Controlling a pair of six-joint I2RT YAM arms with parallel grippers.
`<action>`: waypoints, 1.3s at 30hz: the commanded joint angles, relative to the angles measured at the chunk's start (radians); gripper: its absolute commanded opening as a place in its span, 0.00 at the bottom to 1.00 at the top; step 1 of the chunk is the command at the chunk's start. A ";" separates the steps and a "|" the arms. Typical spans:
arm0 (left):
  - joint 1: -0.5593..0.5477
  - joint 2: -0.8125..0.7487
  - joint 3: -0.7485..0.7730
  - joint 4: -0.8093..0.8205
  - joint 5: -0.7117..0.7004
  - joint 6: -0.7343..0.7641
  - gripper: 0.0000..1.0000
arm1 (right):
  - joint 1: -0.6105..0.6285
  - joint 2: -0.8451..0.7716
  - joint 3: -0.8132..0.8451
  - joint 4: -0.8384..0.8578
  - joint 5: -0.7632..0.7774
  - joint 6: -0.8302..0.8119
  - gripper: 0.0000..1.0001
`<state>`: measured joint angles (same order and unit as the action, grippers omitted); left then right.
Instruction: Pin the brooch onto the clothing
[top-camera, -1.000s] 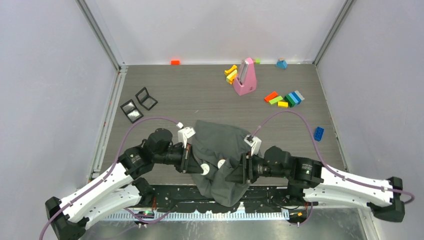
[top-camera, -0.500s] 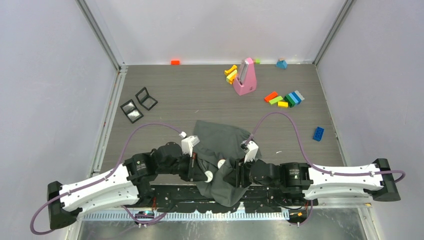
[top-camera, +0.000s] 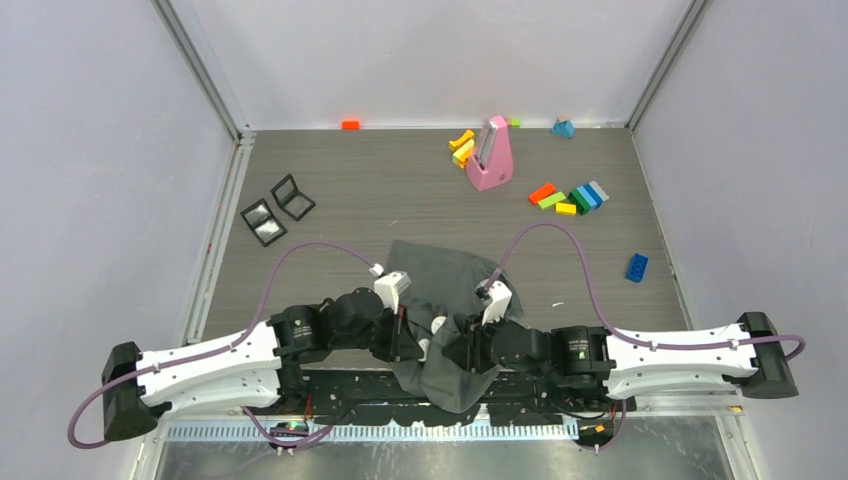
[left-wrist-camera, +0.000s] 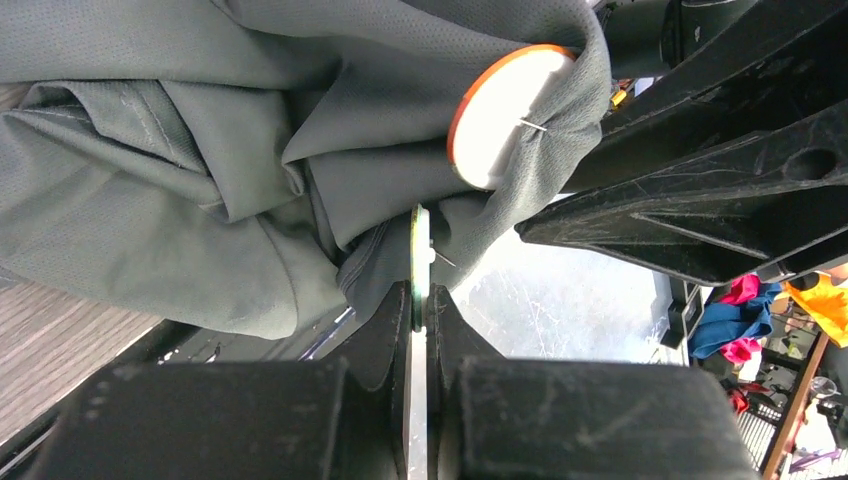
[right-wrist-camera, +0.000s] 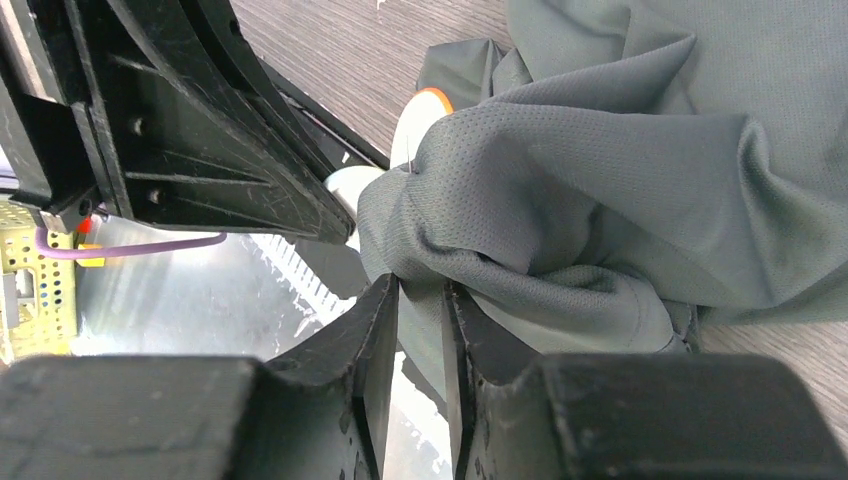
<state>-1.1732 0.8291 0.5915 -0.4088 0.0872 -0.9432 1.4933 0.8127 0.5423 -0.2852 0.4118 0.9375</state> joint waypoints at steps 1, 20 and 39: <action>-0.017 0.010 0.059 0.067 -0.049 -0.001 0.00 | 0.009 0.011 0.031 0.080 0.059 -0.012 0.30; -0.025 0.012 0.073 -0.013 -0.126 0.074 0.00 | 0.025 0.130 0.135 -0.023 0.117 0.034 0.46; -0.056 0.057 0.070 0.005 -0.166 0.114 0.00 | 0.026 0.118 0.130 -0.078 0.211 0.097 0.10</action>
<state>-1.2156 0.8795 0.6254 -0.4309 -0.0322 -0.8547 1.5124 0.9569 0.6434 -0.3885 0.5533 1.0111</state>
